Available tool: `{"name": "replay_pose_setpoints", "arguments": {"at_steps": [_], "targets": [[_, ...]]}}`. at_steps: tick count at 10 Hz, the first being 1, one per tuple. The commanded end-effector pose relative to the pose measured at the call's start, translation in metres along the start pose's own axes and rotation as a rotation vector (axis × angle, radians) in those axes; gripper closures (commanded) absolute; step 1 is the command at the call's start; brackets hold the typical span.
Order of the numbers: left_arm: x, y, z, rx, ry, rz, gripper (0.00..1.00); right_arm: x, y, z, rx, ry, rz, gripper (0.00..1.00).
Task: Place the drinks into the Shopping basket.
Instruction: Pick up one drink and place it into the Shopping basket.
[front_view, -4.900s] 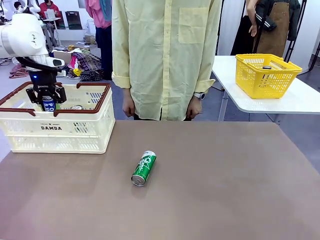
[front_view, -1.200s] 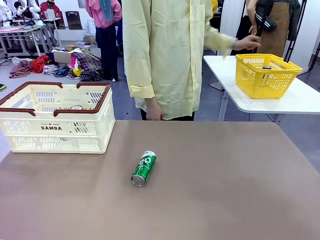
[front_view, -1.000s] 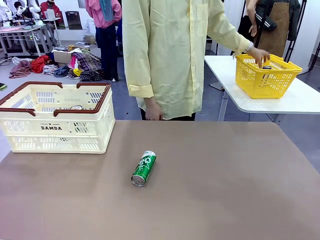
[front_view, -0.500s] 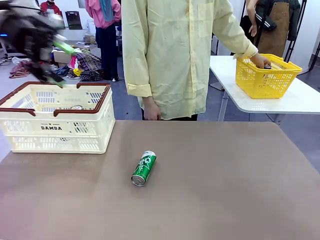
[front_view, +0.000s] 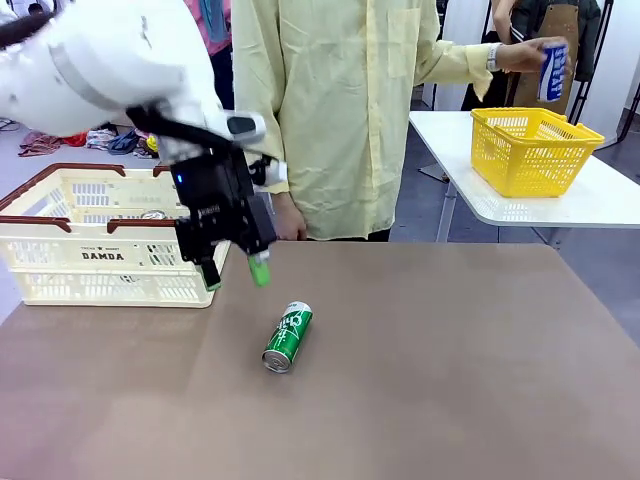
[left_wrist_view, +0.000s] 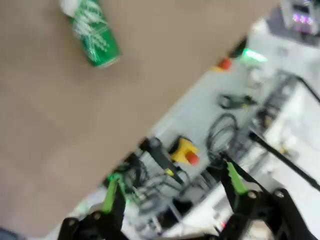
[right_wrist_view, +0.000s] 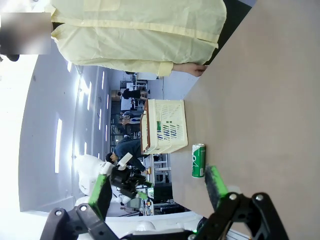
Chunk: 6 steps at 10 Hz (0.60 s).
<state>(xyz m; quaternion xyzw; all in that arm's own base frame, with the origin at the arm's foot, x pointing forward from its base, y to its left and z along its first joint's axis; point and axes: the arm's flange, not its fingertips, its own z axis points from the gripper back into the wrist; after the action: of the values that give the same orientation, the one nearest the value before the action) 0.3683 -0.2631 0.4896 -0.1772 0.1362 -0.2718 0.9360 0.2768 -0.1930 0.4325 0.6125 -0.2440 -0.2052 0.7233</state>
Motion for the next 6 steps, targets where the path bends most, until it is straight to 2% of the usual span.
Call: {"name": "replay_pose_setpoints", "arguments": {"at_steps": [1,2,3,4,5,6], "targets": [[-0.017,0.019,0.004,0.043,-0.224,0.035,0.00,0.004,0.002,-0.001,0.023,-0.012,0.018,0.00],[0.000,0.000,0.000,0.000,0.000,0.000,0.00,0.004,0.002,-0.001,0.023,-0.012,0.018,0.00],[0.000,0.000,0.000,0.000,0.000,0.000,0.00,0.004,0.002,-0.001,0.023,-0.012,0.018,0.00],[-0.001,0.015,-0.003,0.029,-0.103,0.024,0.00,0.004,0.002,-0.001,0.023,-0.012,0.018,0.00],[0.005,0.005,-0.015,0.054,-0.173,0.110,0.00,0.004,0.002,-0.001,0.023,-0.012,0.018,0.00],[0.024,-0.003,-0.044,0.170,-0.421,0.309,0.00,0.004,0.002,-0.001,0.023,-0.012,0.018,0.00]]}}
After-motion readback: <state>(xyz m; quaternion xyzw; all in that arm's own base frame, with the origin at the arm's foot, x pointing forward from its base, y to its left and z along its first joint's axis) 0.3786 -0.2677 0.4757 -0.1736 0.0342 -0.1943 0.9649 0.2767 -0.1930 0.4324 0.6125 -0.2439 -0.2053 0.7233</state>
